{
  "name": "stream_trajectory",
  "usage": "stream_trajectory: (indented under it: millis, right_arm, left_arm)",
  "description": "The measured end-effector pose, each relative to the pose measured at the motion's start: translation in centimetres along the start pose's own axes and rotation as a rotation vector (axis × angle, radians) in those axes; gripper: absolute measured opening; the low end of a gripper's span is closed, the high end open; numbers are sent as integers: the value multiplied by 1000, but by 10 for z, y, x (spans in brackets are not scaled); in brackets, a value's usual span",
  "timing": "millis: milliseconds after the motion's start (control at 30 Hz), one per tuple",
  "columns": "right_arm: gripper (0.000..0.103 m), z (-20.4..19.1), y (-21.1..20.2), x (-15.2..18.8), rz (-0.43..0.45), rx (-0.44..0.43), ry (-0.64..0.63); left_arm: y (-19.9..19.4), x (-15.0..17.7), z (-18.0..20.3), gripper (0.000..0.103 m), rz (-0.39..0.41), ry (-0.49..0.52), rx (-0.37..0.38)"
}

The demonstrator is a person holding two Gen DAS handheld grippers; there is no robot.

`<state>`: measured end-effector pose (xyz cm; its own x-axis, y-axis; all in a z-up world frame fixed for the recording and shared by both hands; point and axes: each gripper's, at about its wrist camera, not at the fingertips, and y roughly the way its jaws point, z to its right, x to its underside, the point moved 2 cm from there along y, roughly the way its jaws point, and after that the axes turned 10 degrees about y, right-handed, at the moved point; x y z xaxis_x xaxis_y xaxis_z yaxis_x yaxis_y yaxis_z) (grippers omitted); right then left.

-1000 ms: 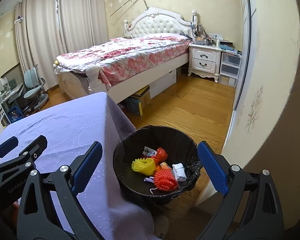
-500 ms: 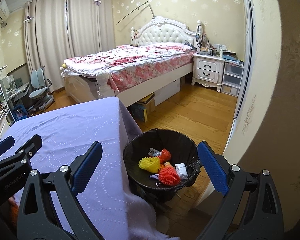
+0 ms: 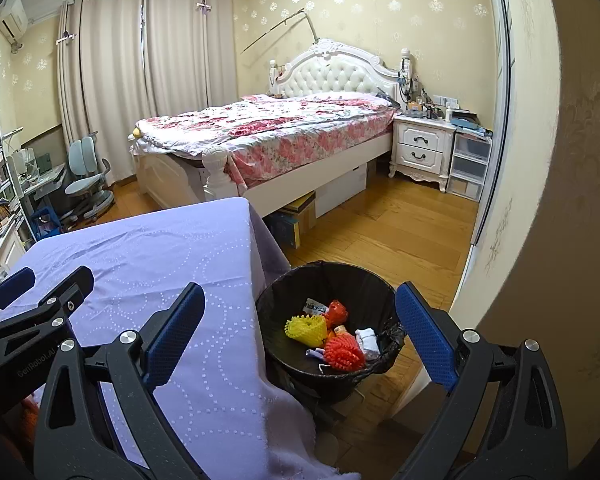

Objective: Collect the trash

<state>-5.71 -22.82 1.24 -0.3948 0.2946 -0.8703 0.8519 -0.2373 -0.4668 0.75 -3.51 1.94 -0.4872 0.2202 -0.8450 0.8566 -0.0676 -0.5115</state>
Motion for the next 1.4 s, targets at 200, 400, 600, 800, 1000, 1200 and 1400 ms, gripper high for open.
stream_trajectory:
  millis: [200, 400, 600, 800, 1000, 1200, 1400]
  right_arm:
    - [94, -3, -2, -1, -1, -1, -4]
    - [94, -4, -2, -1, -2, -1, -4]
    - [94, -6, -4, -2, 0, -1, -3]
    - [94, -4, -2, -1, -2, -1, -3]
    - [94, -5, -2, -1, -3, -1, -3]
    - [94, -5, -2, -2, -4, -1, -3]
    - [94, -5, -2, -2, -4, -1, -3]
  left_arm:
    - [0, 0, 0, 92, -1, 1, 1]
    - [1, 0, 0, 92, -3, 1, 1]
    - [1, 1, 0, 92, -4, 1, 0]
    - [0, 1, -1, 92, -4, 1, 0]
    - [1, 2, 0, 92, -4, 2, 0]
    - [1, 1, 0, 92, -4, 2, 0]
    - [1, 1, 0, 92, -4, 0, 0]
